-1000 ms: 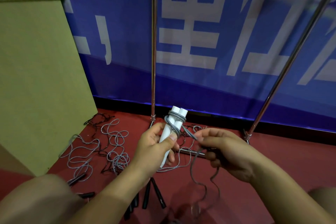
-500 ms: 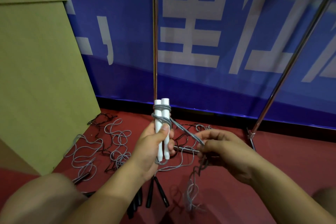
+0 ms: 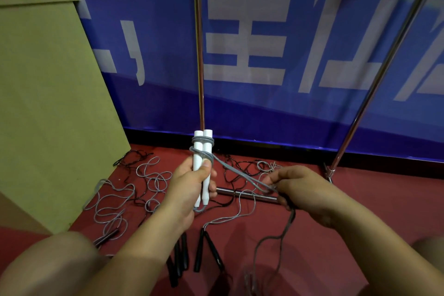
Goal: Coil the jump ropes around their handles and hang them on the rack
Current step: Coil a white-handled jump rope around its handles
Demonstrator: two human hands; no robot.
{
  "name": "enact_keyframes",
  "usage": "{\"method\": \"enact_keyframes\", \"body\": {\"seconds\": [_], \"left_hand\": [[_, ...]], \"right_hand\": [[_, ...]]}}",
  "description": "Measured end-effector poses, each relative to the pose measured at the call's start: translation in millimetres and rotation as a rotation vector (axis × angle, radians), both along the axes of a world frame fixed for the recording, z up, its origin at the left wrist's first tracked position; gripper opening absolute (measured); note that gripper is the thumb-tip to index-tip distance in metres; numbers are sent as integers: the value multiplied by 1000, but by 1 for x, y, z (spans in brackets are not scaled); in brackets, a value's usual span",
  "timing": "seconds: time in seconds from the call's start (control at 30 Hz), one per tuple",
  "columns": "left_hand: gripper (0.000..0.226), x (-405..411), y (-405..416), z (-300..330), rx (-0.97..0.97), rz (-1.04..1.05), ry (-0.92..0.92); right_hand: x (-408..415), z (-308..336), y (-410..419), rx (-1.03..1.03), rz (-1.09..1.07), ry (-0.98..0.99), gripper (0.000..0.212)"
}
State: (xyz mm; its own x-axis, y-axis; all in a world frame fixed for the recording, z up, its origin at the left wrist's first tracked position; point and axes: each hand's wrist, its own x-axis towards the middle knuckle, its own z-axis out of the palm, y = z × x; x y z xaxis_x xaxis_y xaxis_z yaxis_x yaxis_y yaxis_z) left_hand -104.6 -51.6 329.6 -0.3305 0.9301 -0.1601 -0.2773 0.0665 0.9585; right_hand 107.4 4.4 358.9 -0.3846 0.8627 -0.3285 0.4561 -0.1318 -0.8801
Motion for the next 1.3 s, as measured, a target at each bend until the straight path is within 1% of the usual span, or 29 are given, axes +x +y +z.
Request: {"method": "enact_keyframes", "body": {"seconds": [0.03,0.1,0.13,0.2,0.27,0.33,0.4,0.5,0.57,0.63,0.7,0.77,0.83,0.93,1.07,1.13,1.2,1.3], "left_hand": [[12,0,1,-1,-21,5,22],[12,-1,2,-3,-56,12,64],[12,-1,3,-3,-68,9,82],[12,-1,3,-4,-87,-4,110],[12,-1,3,-3,-98,-19,135],[12,-1,4,-3,-106,-24,197],[14,1,4,-4,-99,-19,312],[20,2,4,-7,-71,-24,577],[20,2,2,-10,-58,-47,761],[16,1,1,-13,-59,-74,914],[12,2,1,-16,-80,-137,1017],[13,4,0,-18,-100,-226,1086],[14,7,-2,-17,-112,-315,1125],[7,11,-5,-14,-112,-437,1156],[7,10,-10,-13,-69,-589,1174],[7,9,-12,-13,-42,-647,1176],[14,8,-13,-12,-24,-683,1168],[26,7,-14,-9,-6,-747,1155]], "right_hand": [[1,1,1,0,4,17,38],[1,6,0,-13,29,59,31],[1,9,0,-17,63,70,25],[3,11,-2,-9,136,68,23],[4,11,-4,69,178,22,23],[4,10,-4,199,217,-40,30],[5,7,-5,310,252,-66,39],[5,3,-8,411,303,-60,45],[5,2,-11,421,295,-10,44],[5,3,-12,429,288,48,45],[4,4,-13,451,300,82,45],[2,4,-14,453,279,107,43],[-2,2,-11,459,215,104,39],[-5,0,-5,486,134,62,32],[-6,-5,-4,503,199,-48,39],[-7,-6,-5,508,223,-63,36],[-8,-6,-7,531,210,-71,34],[-7,-7,-6,640,166,-150,35]]}}
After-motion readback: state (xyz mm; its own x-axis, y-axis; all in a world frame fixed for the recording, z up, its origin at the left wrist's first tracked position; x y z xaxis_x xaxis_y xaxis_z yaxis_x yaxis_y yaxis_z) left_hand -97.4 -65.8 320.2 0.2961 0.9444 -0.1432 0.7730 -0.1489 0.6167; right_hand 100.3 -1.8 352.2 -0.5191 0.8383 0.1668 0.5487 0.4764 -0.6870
